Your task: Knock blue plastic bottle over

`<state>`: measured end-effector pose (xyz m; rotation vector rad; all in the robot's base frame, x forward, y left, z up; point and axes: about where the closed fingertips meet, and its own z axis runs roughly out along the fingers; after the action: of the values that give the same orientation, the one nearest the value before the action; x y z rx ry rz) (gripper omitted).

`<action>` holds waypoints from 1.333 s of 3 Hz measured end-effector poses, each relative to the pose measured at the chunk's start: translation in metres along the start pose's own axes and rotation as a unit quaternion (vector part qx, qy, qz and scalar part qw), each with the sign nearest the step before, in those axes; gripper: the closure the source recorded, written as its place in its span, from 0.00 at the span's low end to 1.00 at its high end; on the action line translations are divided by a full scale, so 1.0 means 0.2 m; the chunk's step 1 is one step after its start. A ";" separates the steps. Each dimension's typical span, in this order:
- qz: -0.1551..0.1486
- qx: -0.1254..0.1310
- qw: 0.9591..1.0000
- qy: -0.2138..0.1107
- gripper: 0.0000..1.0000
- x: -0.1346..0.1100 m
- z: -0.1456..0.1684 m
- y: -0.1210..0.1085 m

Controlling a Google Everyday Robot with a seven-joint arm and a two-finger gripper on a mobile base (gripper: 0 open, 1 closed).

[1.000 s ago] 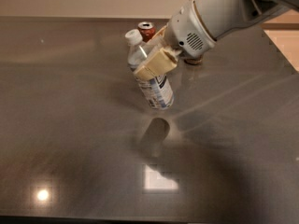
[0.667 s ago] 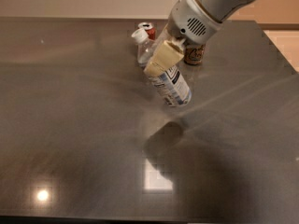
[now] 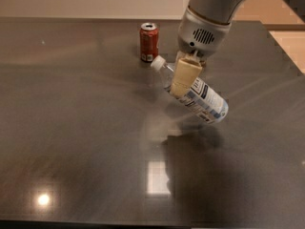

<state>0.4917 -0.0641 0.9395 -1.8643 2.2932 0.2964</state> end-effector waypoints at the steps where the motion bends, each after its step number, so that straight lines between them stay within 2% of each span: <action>1: -0.022 -0.014 0.998 0.061 1.00 0.06 0.11 0.04; 2: -0.059 -0.019 0.992 0.114 1.00 0.08 0.22 0.06; 3: -0.108 -0.022 0.980 0.166 0.82 0.08 0.33 0.08; 4: -0.143 -0.030 0.969 0.199 0.59 0.09 0.41 0.08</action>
Offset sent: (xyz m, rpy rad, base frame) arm -0.0505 -0.0243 -0.0656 -0.4312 0.1930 0.2536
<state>0.4723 -0.0564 0.8561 -2.4370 2.2112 -0.0560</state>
